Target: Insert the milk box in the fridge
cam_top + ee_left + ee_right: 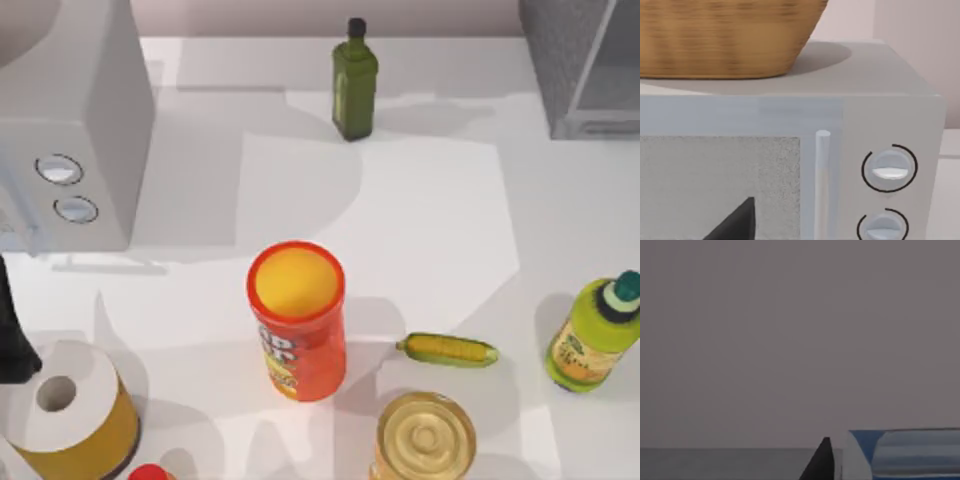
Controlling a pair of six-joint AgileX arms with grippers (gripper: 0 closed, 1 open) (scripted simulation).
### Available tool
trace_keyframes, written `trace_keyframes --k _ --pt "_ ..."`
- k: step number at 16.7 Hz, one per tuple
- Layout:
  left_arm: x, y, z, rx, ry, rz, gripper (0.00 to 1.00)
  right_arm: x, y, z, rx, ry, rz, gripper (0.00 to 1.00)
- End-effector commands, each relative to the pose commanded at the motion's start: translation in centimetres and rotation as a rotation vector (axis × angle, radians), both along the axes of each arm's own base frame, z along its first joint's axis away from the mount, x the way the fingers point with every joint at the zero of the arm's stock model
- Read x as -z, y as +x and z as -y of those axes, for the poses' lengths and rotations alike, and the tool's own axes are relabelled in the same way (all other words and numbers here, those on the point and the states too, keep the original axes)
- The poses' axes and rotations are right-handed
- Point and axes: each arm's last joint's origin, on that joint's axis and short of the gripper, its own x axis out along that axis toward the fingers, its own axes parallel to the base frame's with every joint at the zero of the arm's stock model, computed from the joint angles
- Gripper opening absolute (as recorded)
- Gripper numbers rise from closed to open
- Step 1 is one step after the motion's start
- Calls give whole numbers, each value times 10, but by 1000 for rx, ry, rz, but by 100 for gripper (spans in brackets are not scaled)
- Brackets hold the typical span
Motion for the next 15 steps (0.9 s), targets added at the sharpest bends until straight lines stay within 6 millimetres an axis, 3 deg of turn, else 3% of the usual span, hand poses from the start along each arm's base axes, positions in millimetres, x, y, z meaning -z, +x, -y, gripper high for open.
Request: trace_keyframes --k 9,15 --pt "0 0 0 0 0 0 100 0 0 0 0 0 0 98" --pt "0 0 0 0 0 0 100 0 0 0 0 0 0 100"
